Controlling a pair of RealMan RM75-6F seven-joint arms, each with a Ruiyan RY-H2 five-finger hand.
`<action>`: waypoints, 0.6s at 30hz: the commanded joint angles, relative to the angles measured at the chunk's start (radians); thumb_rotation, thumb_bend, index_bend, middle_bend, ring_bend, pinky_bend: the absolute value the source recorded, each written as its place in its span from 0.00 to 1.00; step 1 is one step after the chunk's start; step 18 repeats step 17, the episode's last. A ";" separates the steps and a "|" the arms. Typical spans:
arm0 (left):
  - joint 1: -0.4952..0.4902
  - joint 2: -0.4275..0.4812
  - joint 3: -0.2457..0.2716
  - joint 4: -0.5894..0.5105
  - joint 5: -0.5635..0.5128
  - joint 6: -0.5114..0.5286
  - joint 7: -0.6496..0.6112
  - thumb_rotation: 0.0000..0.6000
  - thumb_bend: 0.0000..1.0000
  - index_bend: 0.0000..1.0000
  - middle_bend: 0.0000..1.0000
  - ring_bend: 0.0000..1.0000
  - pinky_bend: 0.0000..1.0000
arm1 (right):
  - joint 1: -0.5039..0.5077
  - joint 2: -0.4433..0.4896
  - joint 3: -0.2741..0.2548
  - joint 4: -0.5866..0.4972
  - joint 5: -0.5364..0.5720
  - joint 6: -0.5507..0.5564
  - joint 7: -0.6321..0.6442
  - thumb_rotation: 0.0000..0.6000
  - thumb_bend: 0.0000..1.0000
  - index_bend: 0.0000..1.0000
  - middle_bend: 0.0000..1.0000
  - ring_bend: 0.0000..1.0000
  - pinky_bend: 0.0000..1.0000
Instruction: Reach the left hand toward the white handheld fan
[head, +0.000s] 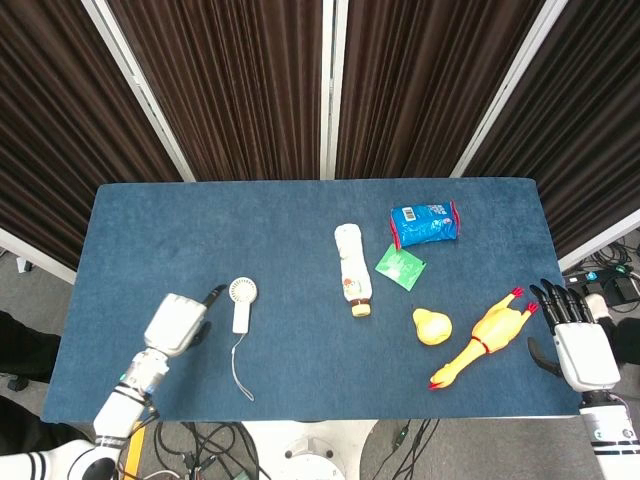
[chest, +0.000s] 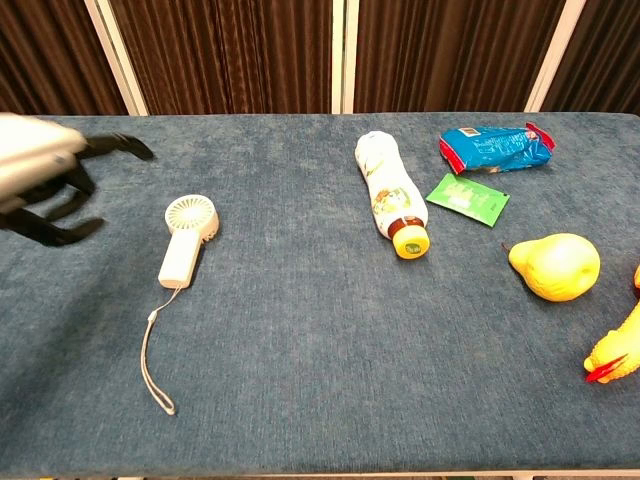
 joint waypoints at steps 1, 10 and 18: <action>0.080 0.042 0.017 0.074 0.074 0.118 -0.138 1.00 0.29 0.16 0.66 0.69 0.79 | 0.001 -0.003 -0.002 0.010 -0.011 0.004 0.004 1.00 0.34 0.00 0.00 0.00 0.00; 0.207 0.103 0.016 0.138 0.080 0.260 -0.338 1.00 0.06 0.15 0.12 0.12 0.26 | -0.012 -0.024 -0.005 0.078 -0.081 0.081 0.040 1.00 0.33 0.00 0.00 0.00 0.00; 0.268 0.167 0.044 0.112 0.092 0.286 -0.374 1.00 0.05 0.15 0.11 0.08 0.21 | -0.023 -0.013 -0.007 0.082 -0.097 0.111 0.019 1.00 0.31 0.00 0.00 0.00 0.00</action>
